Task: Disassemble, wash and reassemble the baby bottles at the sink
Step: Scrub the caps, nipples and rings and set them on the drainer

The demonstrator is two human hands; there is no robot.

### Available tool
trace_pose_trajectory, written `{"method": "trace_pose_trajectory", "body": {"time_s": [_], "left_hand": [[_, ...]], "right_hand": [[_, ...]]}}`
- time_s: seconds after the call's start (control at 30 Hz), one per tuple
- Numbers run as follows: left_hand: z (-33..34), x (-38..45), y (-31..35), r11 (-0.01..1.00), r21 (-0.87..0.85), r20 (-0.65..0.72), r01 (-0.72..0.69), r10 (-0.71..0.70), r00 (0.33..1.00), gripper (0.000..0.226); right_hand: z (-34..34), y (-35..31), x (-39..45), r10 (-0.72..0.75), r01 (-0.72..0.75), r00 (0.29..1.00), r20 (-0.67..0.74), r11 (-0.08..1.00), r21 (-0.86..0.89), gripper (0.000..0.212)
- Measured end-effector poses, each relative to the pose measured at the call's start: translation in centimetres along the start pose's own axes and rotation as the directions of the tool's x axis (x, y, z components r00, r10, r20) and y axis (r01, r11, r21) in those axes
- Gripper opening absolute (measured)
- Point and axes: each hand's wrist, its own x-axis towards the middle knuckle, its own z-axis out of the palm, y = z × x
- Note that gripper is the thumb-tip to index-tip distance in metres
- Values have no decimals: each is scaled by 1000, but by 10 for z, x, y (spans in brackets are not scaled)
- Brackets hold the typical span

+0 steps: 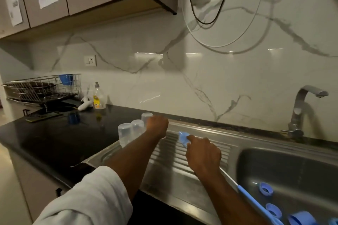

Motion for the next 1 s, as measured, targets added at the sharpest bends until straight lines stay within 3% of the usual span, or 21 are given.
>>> {"method": "trace_pose_trajectory", "body": {"time_s": [0.27, 0.43, 0.53, 0.77, 0.9, 1.0], "left_hand": [[-30, -22, 22, 983, -143, -96, -112, 99, 990, 29], [-65, -33, 80, 951, -211, -139, -225, 198, 970, 19], [-81, -44, 135, 922, -234, -169, -310, 275, 946, 18], [-79, -77, 279, 800, -210, -47, -562, 566, 823, 28], [-54, -81, 344, 690, -191, 78, -698, 719, 690, 27], [-41, -78, 381, 640, -289, 185, -712, 767, 614, 35]], "right_hand": [[-54, 48, 3, -57, 58, 997, -61, 998, 16, 33], [-129, 118, 7, -195, 193, 981, 6, 968, -163, 37], [-169, 174, 3, -171, 165, 985, 7, 943, -289, 37], [-147, 290, -40, 32, 24, 979, 200, 962, -270, 39], [-119, 332, -57, 125, -4, 949, 288, 922, -388, 40], [-108, 361, -62, 224, -102, 930, 291, 918, -382, 37]]}}
